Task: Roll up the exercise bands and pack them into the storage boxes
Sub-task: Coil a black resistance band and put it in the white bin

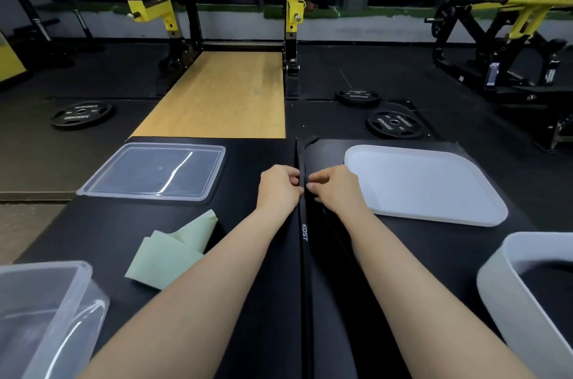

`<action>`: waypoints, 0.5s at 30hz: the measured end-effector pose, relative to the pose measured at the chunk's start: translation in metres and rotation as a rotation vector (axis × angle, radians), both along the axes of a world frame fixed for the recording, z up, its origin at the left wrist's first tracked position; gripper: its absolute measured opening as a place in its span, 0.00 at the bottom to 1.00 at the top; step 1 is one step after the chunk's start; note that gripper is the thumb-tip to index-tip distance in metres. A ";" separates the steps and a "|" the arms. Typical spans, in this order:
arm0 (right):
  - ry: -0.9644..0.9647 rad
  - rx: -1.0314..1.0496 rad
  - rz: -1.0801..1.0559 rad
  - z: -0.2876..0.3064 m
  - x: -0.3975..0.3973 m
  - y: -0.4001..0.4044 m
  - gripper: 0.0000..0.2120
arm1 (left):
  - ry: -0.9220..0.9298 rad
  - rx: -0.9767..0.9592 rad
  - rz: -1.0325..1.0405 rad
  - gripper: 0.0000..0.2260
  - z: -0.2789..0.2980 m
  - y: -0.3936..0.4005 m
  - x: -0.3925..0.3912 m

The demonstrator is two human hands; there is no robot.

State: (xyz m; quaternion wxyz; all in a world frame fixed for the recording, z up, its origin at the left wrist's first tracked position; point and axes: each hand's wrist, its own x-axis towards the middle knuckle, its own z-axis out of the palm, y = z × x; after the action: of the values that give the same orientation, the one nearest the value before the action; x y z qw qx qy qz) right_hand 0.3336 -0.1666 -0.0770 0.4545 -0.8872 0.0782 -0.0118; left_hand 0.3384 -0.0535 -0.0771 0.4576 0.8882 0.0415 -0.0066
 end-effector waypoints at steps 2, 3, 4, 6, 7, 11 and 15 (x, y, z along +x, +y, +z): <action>0.003 -0.006 0.003 0.001 -0.018 0.001 0.11 | 0.019 0.001 0.000 0.17 0.000 0.000 -0.016; 0.008 -0.024 0.008 0.003 -0.028 0.001 0.11 | 0.036 -0.021 0.002 0.16 -0.001 0.000 -0.024; 0.015 -0.044 0.013 0.004 -0.037 0.001 0.11 | 0.052 -0.044 0.003 0.16 -0.001 0.000 -0.032; 0.030 -0.061 0.015 0.006 -0.055 0.002 0.12 | 0.066 -0.065 0.005 0.14 0.000 0.001 -0.049; 0.037 -0.059 0.014 0.006 -0.064 0.003 0.12 | 0.068 -0.073 0.005 0.14 0.000 0.002 -0.058; 0.083 -0.069 -0.003 0.008 -0.101 0.003 0.12 | 0.062 -0.080 -0.009 0.11 -0.001 0.002 -0.098; 0.138 -0.036 -0.010 0.011 -0.137 0.003 0.11 | 0.052 -0.031 -0.017 0.07 -0.002 0.004 -0.138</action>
State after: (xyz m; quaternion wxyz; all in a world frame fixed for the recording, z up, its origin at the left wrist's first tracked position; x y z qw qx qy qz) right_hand 0.1962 -0.1632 -0.0661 0.4320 -0.8935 0.1138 0.0459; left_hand 0.2006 -0.0497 -0.0795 0.4702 0.8807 0.0459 -0.0343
